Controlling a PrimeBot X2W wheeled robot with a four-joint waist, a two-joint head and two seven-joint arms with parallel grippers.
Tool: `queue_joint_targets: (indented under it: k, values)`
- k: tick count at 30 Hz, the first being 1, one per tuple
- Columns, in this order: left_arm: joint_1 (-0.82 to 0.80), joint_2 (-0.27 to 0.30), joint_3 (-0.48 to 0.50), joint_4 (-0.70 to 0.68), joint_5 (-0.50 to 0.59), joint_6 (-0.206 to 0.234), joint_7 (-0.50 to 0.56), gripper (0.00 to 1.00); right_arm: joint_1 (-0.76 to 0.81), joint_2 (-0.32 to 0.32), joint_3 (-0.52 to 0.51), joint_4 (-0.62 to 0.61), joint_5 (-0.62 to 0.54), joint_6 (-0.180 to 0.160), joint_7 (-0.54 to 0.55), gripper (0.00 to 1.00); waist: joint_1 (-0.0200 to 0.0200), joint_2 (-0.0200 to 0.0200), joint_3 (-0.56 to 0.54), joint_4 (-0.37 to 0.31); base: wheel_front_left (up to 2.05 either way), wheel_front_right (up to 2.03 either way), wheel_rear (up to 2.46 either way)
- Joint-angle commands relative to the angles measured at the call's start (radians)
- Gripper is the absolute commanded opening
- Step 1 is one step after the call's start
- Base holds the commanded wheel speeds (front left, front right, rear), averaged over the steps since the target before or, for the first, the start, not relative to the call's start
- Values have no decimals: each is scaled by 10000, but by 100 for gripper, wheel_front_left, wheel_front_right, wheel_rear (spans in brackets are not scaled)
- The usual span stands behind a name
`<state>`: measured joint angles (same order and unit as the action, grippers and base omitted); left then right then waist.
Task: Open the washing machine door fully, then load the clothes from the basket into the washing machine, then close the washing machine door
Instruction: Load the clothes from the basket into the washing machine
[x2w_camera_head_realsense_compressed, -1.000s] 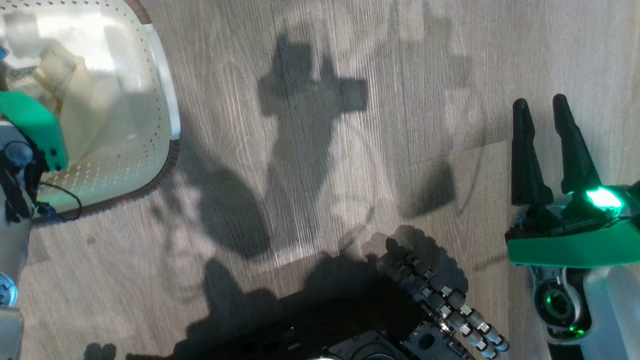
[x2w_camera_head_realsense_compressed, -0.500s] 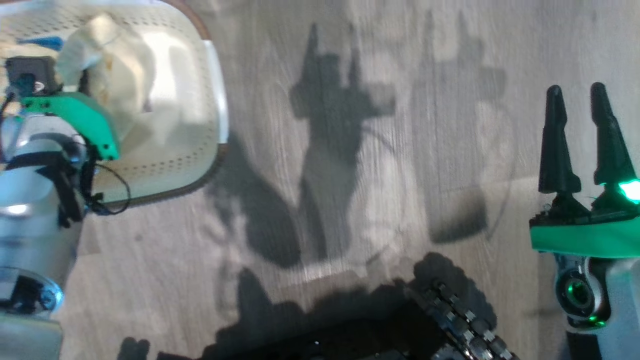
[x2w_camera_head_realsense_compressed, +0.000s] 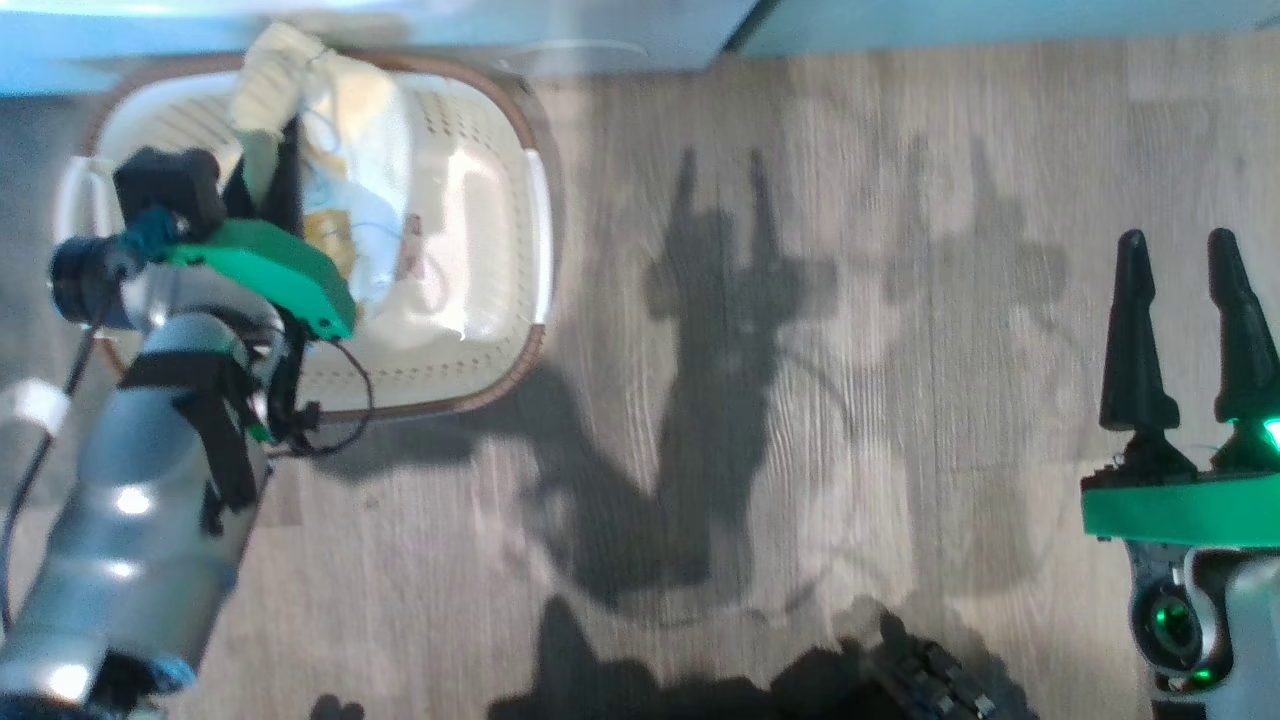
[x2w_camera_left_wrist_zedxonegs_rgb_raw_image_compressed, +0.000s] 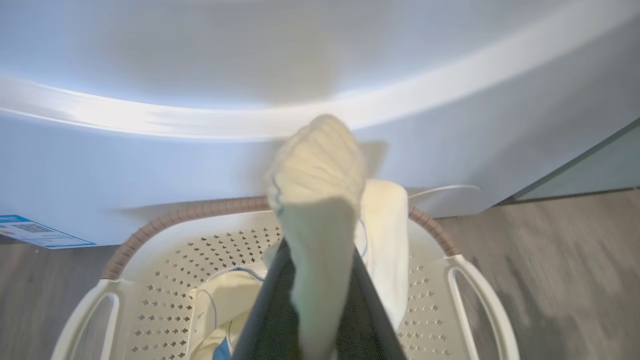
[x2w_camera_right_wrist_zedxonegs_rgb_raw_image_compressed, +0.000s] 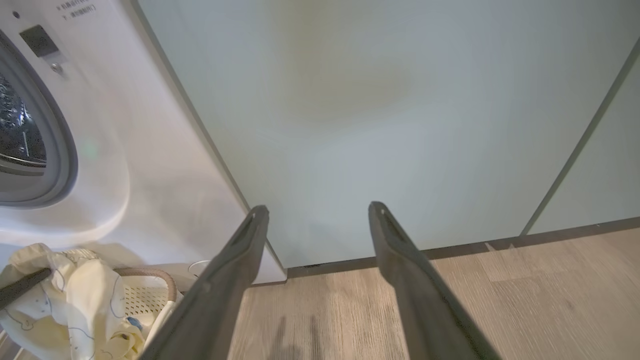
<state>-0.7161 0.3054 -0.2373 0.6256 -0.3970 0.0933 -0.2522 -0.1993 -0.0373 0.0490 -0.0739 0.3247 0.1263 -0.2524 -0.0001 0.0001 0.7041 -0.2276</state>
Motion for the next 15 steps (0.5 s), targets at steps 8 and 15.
queue_joint_targets:
  k: [8,15]
  values:
    - [1785,192,729,-3064,218,573,-94,0,568,-129,-57,-39,-351,44,-94,100,1,-1,-1344,684,0,0,0]
    - [3114,287,887,-4623,183,931,-30,0,962,-129,-107,348,-590,44,-94,100,1,-1,-2505,987,0,0,0]
